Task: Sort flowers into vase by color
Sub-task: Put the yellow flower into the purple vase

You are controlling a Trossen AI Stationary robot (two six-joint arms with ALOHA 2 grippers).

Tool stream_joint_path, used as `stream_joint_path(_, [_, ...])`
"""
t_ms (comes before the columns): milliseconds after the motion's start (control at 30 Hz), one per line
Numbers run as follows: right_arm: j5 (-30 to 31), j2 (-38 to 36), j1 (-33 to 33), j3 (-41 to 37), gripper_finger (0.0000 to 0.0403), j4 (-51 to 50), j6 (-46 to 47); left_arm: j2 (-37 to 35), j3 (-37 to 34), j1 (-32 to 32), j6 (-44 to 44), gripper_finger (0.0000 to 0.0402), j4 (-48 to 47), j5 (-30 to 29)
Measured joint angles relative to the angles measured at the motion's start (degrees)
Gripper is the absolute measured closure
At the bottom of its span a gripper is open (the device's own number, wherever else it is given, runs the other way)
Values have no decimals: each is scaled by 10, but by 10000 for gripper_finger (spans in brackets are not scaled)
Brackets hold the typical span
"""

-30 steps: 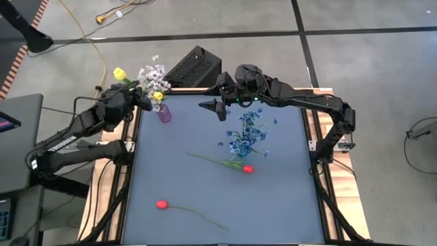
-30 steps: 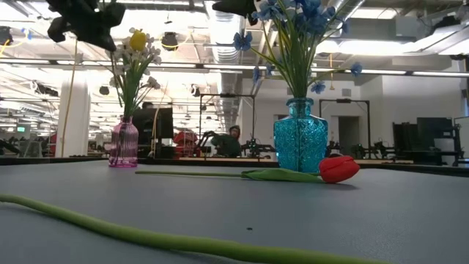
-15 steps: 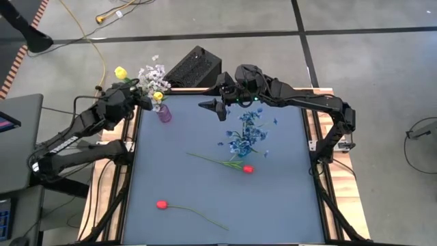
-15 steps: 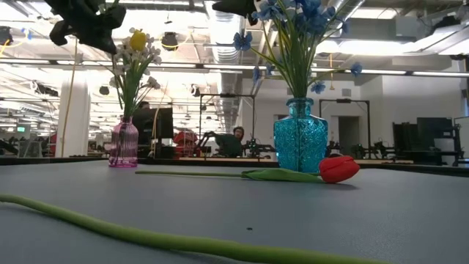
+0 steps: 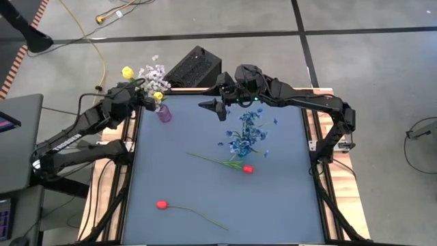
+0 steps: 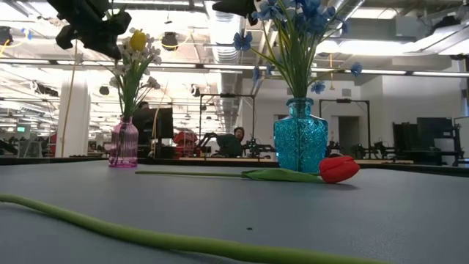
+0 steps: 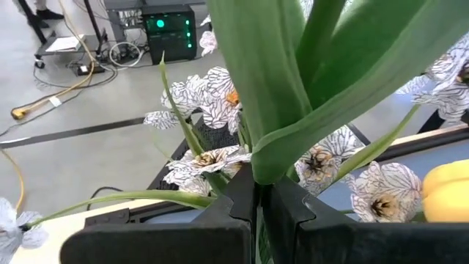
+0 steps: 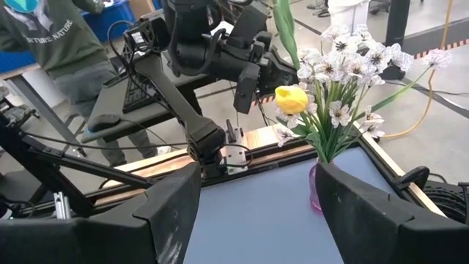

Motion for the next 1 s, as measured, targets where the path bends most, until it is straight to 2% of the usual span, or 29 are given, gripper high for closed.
stream_joint_path(467, [0, 0, 2, 0, 106, -2, 0, 4, -1, 0, -9, 401, -1, -1])
stream_joint_path(767, [-1, 0, 9, 0, 106, -11, -1, -11, -60, 0, -39, 401, 50, 18])
stream_joint_path(1000, [-1, 0, 9, 0, 106, -17, 0, -19, -64, 0, -33, 401, 23, 14])
